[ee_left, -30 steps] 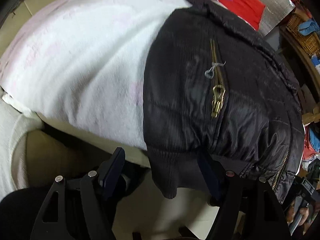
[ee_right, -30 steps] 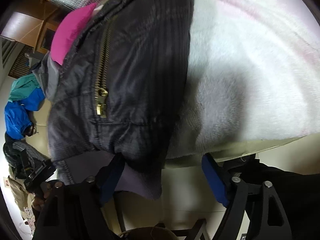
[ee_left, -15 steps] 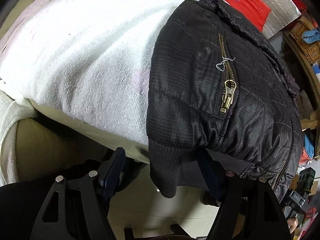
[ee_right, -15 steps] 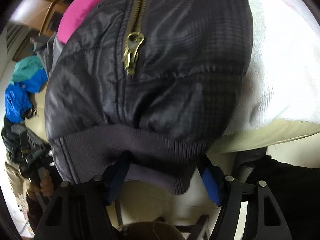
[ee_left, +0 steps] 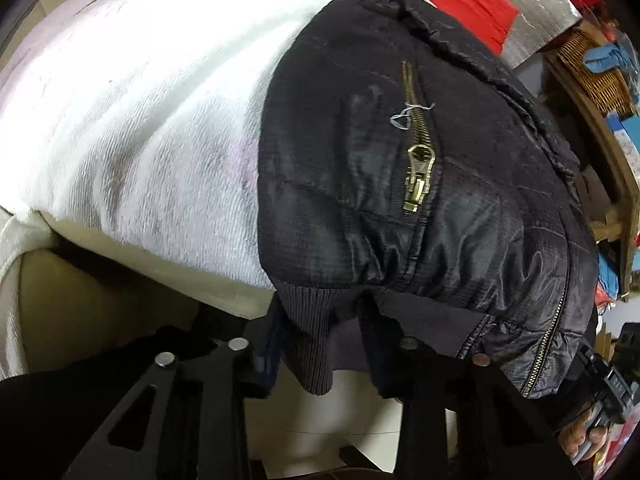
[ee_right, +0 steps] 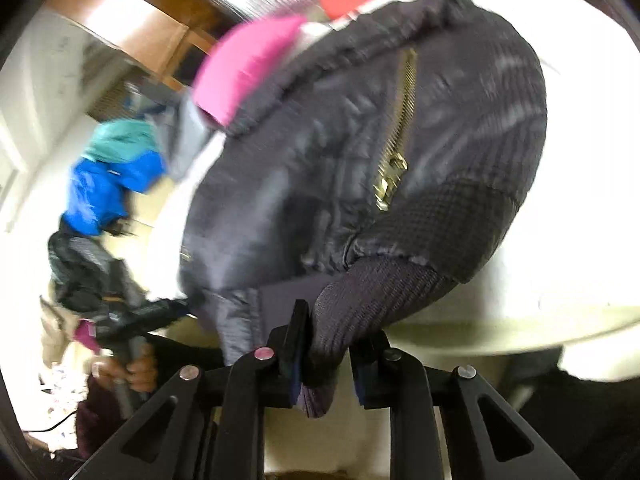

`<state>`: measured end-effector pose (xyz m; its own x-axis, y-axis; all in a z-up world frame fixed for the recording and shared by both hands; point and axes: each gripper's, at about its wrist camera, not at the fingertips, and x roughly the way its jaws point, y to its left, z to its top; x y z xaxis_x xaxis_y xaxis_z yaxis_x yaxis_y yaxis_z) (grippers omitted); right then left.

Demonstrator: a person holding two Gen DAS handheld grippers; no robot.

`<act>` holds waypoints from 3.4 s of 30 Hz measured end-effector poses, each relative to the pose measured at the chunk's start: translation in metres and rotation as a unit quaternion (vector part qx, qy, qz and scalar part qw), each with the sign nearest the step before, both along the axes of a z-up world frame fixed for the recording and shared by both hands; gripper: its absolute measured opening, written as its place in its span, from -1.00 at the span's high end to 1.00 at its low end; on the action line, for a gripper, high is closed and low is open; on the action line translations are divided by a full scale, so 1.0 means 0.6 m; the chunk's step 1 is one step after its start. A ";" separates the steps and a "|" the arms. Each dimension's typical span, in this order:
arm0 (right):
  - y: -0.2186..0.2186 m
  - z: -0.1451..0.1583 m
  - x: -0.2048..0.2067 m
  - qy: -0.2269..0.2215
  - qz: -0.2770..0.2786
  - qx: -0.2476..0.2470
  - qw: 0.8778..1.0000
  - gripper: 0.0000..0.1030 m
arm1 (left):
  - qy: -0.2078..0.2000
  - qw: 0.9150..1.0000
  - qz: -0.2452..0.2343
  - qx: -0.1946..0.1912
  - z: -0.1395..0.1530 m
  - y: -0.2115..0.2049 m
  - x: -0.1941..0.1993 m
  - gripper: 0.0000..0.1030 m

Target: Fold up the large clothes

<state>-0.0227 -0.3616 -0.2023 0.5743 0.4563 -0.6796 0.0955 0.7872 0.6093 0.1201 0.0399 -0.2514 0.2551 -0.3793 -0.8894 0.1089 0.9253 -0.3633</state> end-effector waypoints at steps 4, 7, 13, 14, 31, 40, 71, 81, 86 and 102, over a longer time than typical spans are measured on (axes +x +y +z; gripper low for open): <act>-0.012 -0.049 0.013 0.067 -0.015 0.025 0.997 0.41 | 0.002 1.000 0.003 -0.006 -0.001 0.000 -0.002 0.33; -0.019 -0.076 0.021 0.092 -0.019 0.059 0.994 -0.16 | 0.021 1.000 0.006 -0.012 -0.009 0.006 0.006 -0.14; 0.005 -0.045 0.033 0.046 -0.019 -0.009 0.999 0.59 | 0.014 1.000 -0.013 -0.013 -0.009 0.001 0.003 0.48; 0.002 -0.030 0.027 0.033 -0.018 -0.007 0.999 0.60 | 0.012 1.000 -0.012 -0.013 -0.007 0.003 0.002 0.56; -0.083 0.267 0.127 -0.229 -0.092 -0.058 0.967 0.63 | -0.167 0.971 0.016 -0.173 0.273 0.028 0.155 0.82; -0.185 0.244 0.381 -0.209 -0.165 -0.053 0.962 0.63 | -0.180 0.963 0.084 -0.183 0.252 -0.067 0.389 0.81; -0.336 0.063 0.745 -0.097 -0.244 -0.064 0.963 0.63 | -0.189 0.975 0.072 -0.096 0.094 -0.230 0.714 0.80; -0.366 0.017 0.739 -0.072 -0.240 0.022 0.968 0.48 | -0.210 0.968 0.089 -0.106 0.078 -0.217 0.689 0.69; -0.355 0.052 0.706 -0.088 -0.221 0.034 0.971 -0.28 | -0.249 0.964 0.089 -0.031 0.135 -0.238 0.647 -0.48; -0.315 0.154 0.369 -0.128 -0.255 0.070 0.956 -0.50 | -0.228 0.968 0.101 -0.034 0.244 -0.162 0.385 -0.56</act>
<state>0.1986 -0.5509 -0.1097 0.8853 0.1488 -0.4407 0.2794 0.5872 0.7596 0.3514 -0.0572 -0.1048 0.6911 -0.3334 -0.6413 0.0912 0.9204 -0.3802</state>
